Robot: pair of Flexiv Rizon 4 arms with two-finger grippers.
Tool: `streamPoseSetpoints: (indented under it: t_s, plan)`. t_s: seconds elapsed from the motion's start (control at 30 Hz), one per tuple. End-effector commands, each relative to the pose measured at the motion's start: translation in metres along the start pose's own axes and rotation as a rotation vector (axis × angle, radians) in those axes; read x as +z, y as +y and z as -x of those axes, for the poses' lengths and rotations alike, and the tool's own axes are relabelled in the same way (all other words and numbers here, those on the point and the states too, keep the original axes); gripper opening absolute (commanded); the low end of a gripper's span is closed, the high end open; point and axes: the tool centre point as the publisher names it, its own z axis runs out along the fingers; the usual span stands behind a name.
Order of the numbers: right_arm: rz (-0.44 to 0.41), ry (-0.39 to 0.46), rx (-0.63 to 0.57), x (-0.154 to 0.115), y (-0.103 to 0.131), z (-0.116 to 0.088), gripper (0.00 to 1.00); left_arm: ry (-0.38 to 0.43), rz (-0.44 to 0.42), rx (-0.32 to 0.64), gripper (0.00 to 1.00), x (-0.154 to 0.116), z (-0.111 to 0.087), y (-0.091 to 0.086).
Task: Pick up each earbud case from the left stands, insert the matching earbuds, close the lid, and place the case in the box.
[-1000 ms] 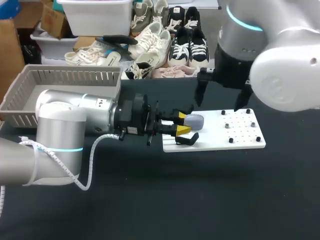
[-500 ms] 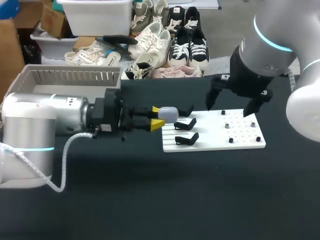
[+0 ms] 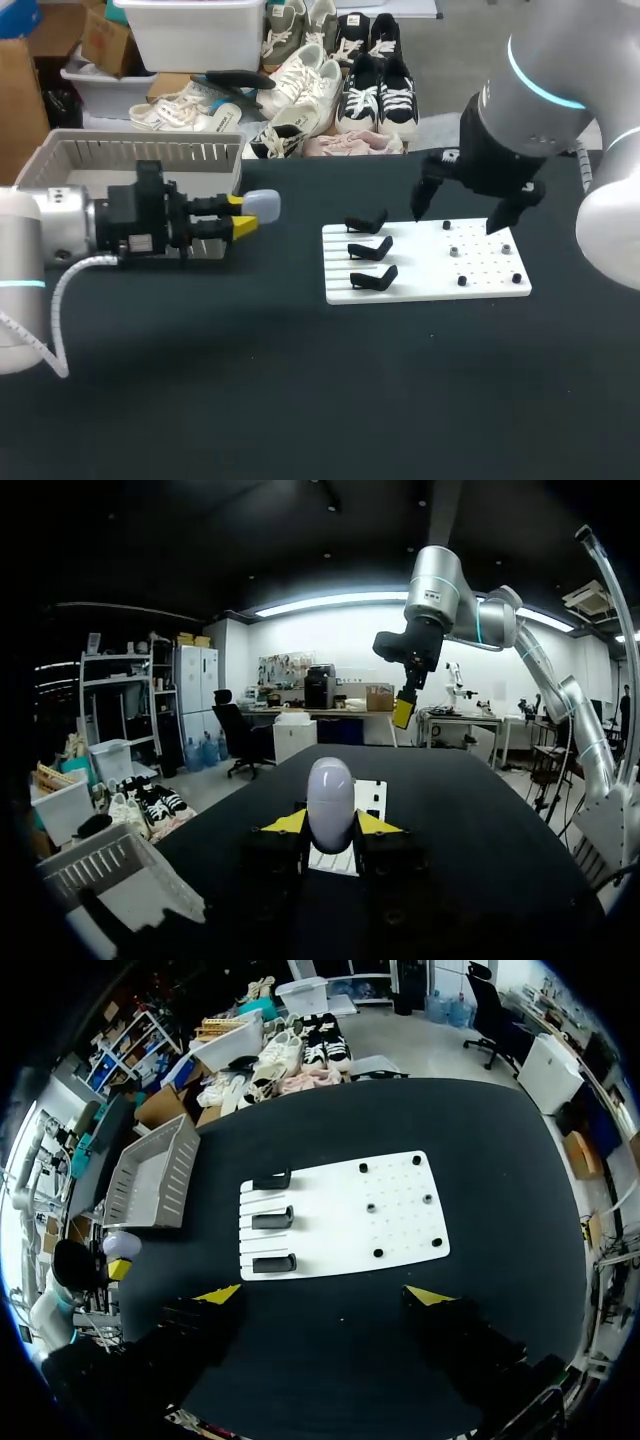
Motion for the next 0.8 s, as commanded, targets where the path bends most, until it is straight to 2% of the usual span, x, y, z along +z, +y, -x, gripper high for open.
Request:
streamPoseSetpoints:
  t_s: [0.03,0.37,0.67,0.8]
  plan:
    - [0.000,-0.006,0.001,-0.001,-0.001,-0.002,1.00,0.023,0.176,-0.007,0.00,-0.027,0.001,0.006]
    - [0.000,-0.006,0.001,-0.001,-0.001,-0.002,1.00,0.098,0.307,-0.052,0.00,-0.057,-0.013,0.065]
    - [0.000,-0.006,0.001,-0.001,-0.001,-0.002,1.00,0.204,0.330,-0.079,0.00,-0.067,-0.013,0.121]
    - [0.000,-0.006,0.001,-0.001,-0.001,-0.002,1.00,0.252,0.325,-0.125,0.00,-0.064,-0.022,0.144]
